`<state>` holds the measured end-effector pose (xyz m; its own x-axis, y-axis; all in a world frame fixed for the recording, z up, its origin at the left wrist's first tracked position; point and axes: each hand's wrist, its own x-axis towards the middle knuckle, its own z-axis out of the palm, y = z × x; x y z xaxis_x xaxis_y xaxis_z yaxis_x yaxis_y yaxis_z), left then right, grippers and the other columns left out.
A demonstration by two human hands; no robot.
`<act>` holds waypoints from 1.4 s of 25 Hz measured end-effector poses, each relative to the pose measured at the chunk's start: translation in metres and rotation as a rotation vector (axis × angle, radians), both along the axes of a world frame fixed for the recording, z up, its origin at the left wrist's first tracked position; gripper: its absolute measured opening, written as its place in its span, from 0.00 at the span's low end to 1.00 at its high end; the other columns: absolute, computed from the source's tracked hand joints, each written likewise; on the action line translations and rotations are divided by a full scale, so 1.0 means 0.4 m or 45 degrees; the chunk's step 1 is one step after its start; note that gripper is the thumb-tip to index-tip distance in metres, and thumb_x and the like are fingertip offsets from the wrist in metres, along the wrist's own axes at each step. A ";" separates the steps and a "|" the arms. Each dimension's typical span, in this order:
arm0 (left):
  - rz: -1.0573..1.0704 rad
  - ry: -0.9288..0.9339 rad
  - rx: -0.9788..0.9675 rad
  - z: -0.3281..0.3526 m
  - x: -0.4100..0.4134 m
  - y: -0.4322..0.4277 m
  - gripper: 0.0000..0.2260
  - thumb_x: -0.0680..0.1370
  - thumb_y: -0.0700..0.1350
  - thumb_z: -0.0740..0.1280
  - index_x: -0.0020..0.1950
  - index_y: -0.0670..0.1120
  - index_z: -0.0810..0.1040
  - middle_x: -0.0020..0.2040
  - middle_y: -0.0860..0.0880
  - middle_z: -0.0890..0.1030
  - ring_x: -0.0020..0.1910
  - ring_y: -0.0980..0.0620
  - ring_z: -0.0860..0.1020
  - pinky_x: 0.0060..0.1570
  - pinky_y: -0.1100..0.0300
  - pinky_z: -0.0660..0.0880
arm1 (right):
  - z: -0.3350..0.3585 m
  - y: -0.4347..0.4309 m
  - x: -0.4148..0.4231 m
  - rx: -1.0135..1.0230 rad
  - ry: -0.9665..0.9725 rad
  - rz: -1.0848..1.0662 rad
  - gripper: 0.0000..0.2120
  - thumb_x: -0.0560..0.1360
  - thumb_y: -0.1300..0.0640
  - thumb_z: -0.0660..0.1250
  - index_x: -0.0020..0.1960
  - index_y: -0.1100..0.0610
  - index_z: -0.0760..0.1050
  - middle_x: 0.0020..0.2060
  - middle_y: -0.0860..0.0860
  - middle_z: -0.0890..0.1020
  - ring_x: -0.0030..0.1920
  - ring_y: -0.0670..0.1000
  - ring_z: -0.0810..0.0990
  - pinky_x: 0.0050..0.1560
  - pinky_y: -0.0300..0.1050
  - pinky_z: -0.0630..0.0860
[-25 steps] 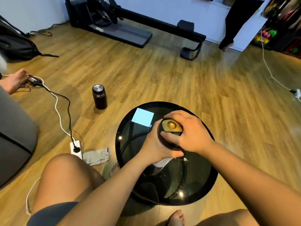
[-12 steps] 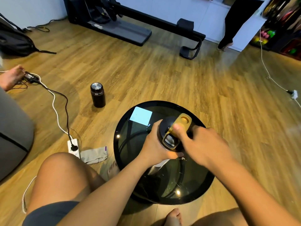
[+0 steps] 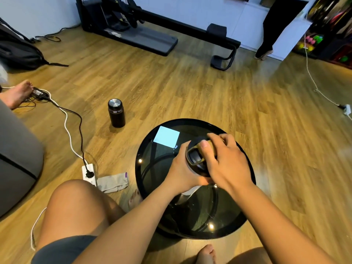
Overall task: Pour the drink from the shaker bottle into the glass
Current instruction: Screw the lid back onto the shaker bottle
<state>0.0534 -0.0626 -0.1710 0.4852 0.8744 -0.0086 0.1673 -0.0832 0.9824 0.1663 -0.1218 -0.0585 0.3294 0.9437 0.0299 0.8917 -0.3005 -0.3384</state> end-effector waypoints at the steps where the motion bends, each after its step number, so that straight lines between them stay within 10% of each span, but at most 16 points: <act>1: 0.006 -0.003 0.009 -0.001 -0.001 0.001 0.44 0.56 0.57 0.85 0.64 0.73 0.63 0.57 0.74 0.77 0.57 0.74 0.77 0.49 0.79 0.73 | 0.011 -0.010 -0.006 -0.050 -0.110 -0.052 0.38 0.75 0.28 0.41 0.72 0.48 0.69 0.65 0.54 0.73 0.60 0.60 0.79 0.50 0.52 0.75; 8: 0.004 0.005 0.063 -0.030 -0.004 0.012 0.45 0.59 0.54 0.85 0.62 0.81 0.59 0.59 0.65 0.78 0.59 0.76 0.74 0.51 0.82 0.70 | 0.080 -0.077 -0.027 -0.187 -0.435 -0.059 0.35 0.72 0.23 0.44 0.37 0.52 0.73 0.28 0.48 0.73 0.34 0.55 0.81 0.29 0.43 0.65; 11: 0.005 0.027 0.082 -0.032 -0.006 0.014 0.47 0.57 0.54 0.87 0.66 0.74 0.63 0.61 0.63 0.79 0.61 0.72 0.76 0.53 0.79 0.72 | 0.110 -0.025 0.032 0.057 -0.218 0.087 0.29 0.72 0.26 0.53 0.51 0.45 0.81 0.45 0.47 0.84 0.49 0.54 0.82 0.42 0.46 0.76; 14: -0.013 0.060 0.088 -0.029 -0.007 0.016 0.45 0.57 0.57 0.85 0.65 0.73 0.63 0.59 0.60 0.80 0.58 0.68 0.78 0.49 0.76 0.75 | 0.073 0.021 0.041 -0.150 0.110 0.425 0.28 0.77 0.33 0.58 0.72 0.43 0.72 0.75 0.47 0.69 0.76 0.50 0.64 0.73 0.55 0.65; 21: 0.071 0.121 -0.010 -0.016 0.010 0.006 0.28 0.63 0.68 0.73 0.57 0.77 0.62 0.51 0.59 0.81 0.51 0.74 0.77 0.40 0.81 0.71 | 0.008 0.007 -0.086 -0.125 -0.055 -0.187 0.42 0.73 0.27 0.36 0.77 0.47 0.62 0.74 0.58 0.66 0.70 0.62 0.63 0.63 0.59 0.71; 24: 0.083 0.101 0.022 -0.013 0.002 0.001 0.36 0.62 0.66 0.71 0.67 0.66 0.61 0.51 0.66 0.74 0.51 0.86 0.69 0.43 0.87 0.66 | 0.026 -0.046 -0.078 -0.313 -0.329 -0.203 0.43 0.73 0.25 0.43 0.79 0.50 0.55 0.68 0.58 0.71 0.63 0.63 0.73 0.49 0.53 0.73; 27: 0.004 0.066 0.024 -0.023 -0.005 0.004 0.48 0.58 0.61 0.81 0.72 0.63 0.60 0.58 0.66 0.75 0.58 0.80 0.72 0.48 0.82 0.71 | 0.070 -0.061 -0.028 -0.180 -0.402 -0.143 0.36 0.73 0.26 0.52 0.70 0.49 0.69 0.56 0.55 0.80 0.54 0.61 0.81 0.40 0.49 0.68; 35: 0.007 0.095 0.012 -0.022 -0.005 0.004 0.50 0.55 0.60 0.84 0.72 0.58 0.64 0.62 0.60 0.79 0.61 0.62 0.79 0.55 0.70 0.77 | 0.040 0.021 -0.027 -0.003 0.029 -0.218 0.30 0.71 0.34 0.65 0.68 0.46 0.66 0.55 0.56 0.78 0.57 0.64 0.77 0.50 0.52 0.65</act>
<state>0.0513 -0.0611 -0.1798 0.4787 0.8772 -0.0365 0.2404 -0.0910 0.9664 0.1557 -0.1133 -0.0425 0.4862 0.8736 0.0187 0.8193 -0.4483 -0.3574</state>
